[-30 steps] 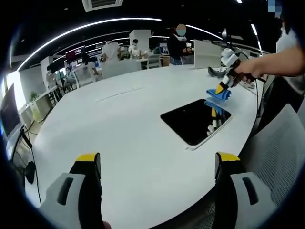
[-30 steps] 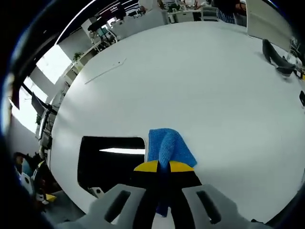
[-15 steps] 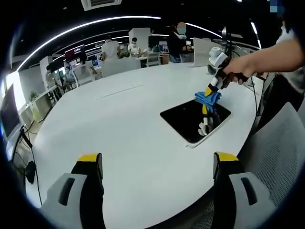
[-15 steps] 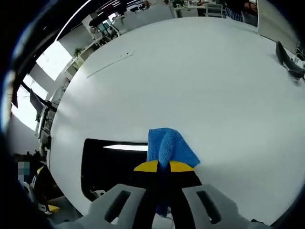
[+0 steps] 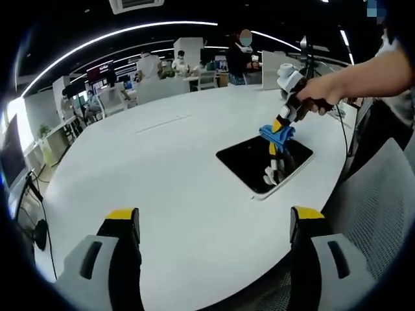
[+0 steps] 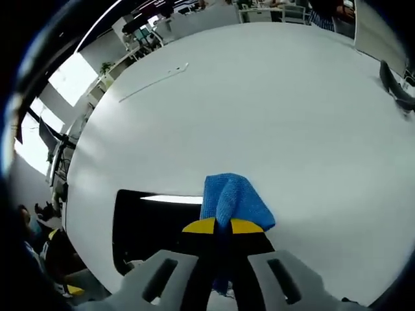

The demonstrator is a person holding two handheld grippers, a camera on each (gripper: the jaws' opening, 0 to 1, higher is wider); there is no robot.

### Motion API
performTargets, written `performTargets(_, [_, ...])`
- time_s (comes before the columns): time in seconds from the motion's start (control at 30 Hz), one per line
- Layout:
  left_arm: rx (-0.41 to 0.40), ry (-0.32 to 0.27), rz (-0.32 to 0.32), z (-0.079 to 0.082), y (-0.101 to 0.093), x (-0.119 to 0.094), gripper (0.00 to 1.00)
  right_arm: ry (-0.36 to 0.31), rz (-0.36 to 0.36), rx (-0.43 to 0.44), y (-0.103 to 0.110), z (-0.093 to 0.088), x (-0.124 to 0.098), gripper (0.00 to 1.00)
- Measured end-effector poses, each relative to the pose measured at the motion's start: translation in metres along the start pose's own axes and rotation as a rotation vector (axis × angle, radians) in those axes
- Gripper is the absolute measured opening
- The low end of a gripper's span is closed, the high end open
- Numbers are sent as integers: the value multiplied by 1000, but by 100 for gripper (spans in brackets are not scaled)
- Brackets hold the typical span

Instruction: Wipe the mirror surface with the cleaning cloth until all visible marks leave the cleaned area.

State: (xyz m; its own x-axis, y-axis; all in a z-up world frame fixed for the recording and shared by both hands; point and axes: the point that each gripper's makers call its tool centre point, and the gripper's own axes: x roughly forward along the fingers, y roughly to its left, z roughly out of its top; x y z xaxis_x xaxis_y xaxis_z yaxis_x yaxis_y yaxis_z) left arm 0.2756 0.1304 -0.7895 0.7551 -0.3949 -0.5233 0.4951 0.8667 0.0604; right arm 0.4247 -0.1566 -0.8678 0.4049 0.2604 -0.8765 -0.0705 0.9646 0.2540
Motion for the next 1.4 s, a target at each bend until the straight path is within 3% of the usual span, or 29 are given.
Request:
performTargets(0.47, [-5, 8, -5, -2, 0, 2, 99, 36, 54, -40, 58, 0, 17, 0])
performTargets(1.4, [24, 25, -4, -9, 0, 3, 99, 77, 147, -43, 146, 1, 42, 0])
